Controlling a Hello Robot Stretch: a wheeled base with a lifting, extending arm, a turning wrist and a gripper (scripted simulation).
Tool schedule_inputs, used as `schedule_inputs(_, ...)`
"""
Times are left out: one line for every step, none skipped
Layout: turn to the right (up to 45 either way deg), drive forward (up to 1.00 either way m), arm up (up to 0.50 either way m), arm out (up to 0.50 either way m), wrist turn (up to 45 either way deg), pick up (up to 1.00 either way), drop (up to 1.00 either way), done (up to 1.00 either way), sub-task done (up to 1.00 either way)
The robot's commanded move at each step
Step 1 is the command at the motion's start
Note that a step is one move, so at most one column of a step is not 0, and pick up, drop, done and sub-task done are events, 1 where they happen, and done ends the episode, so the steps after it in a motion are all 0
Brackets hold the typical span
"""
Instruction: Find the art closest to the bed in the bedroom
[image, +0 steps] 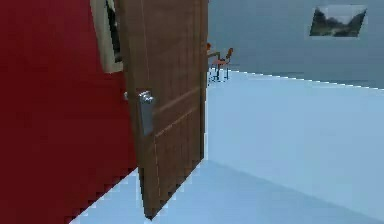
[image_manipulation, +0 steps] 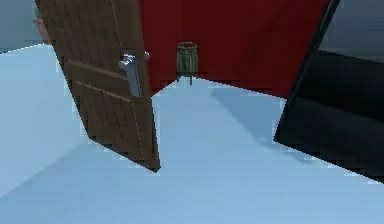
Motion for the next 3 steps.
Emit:
schedule_inputs(36.0, 0.0, 0.0, 0.0, 0.0, 0.0, 0.0, 0.0, 0.0)
schedule_inputs(0.0, 1.0, 0.0, 0.0, 0.0, 0.0, 0.0, 0.0, 0.0)
schedule_inputs(15.0, 0.0, 0.0, 0.0, 0.0, 0.0, 0.0, 0.0, 0.0)
